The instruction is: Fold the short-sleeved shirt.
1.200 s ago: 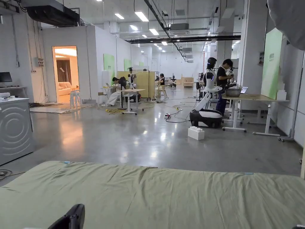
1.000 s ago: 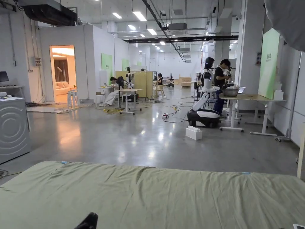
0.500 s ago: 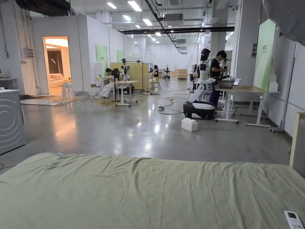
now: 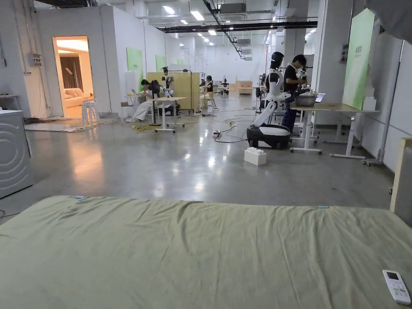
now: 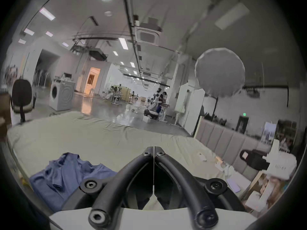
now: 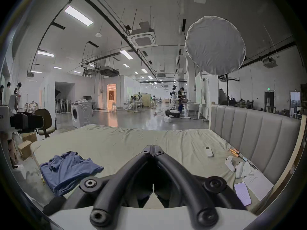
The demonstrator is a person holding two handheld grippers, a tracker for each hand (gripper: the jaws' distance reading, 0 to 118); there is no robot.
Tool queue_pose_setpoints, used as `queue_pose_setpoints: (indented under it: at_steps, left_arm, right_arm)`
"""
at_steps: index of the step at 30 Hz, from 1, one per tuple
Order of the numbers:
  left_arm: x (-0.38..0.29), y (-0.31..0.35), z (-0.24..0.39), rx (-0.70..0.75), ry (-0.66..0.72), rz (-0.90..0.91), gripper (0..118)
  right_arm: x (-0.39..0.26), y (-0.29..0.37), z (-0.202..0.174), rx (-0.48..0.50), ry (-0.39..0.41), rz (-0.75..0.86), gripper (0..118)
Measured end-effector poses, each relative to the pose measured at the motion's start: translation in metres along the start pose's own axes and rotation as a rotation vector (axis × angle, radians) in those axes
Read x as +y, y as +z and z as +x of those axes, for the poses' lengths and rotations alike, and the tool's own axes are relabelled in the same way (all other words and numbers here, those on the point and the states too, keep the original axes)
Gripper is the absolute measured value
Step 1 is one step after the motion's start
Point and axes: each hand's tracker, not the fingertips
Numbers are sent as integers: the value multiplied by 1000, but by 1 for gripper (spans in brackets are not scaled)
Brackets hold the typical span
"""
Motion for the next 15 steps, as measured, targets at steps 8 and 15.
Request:
queue_pose_setpoints:
  at_steps: [8, 15]
  left_arm:
    - [-4, 6, 10, 21, -60, 1, 0]
    - [-2, 8, 18, 35, -171, 1, 0]
  right_arm:
    - [-2, 3, -5, 10, 25, -3, 0]
    - [1, 5, 6, 28, -143, -8, 0]
